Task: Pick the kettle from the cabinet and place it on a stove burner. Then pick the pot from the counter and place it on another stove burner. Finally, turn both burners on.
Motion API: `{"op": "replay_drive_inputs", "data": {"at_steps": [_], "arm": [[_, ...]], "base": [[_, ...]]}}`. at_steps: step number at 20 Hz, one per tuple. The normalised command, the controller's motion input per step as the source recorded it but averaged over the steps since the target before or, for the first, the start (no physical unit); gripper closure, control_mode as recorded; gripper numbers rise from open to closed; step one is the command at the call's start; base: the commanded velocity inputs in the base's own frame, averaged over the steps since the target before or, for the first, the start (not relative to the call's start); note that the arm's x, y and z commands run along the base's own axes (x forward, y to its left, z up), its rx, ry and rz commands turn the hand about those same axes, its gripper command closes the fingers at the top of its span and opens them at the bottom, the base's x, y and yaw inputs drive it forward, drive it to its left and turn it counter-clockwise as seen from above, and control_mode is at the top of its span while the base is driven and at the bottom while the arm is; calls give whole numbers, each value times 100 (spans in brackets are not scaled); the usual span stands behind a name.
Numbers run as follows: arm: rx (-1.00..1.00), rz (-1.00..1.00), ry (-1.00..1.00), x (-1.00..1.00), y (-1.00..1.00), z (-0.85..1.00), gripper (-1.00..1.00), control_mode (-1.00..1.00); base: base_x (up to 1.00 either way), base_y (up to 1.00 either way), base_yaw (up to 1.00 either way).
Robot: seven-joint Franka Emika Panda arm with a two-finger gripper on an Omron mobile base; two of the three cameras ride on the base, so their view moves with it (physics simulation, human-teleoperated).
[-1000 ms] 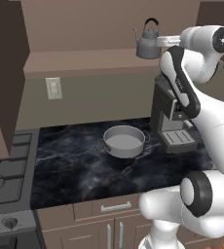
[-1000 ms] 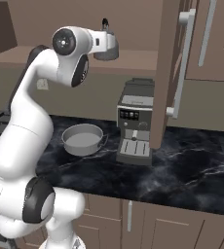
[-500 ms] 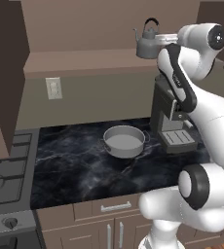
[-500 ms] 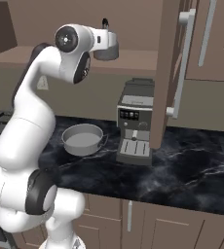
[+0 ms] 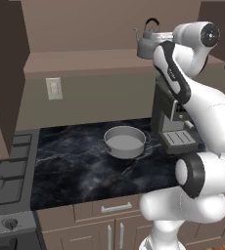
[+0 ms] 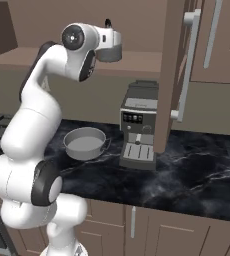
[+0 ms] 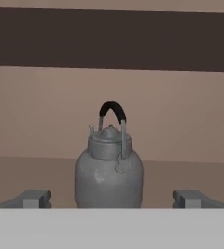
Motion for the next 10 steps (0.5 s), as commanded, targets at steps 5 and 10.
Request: {"op": "replay_drive_inputs", "data": {"at_steps": [5, 10], "arm": [[0, 8, 0, 47, 0, 0, -100, -100], [0, 8, 0, 44, 0, 0, -100, -100]], "base": [[0, 0, 0], [0, 0, 0]]}}
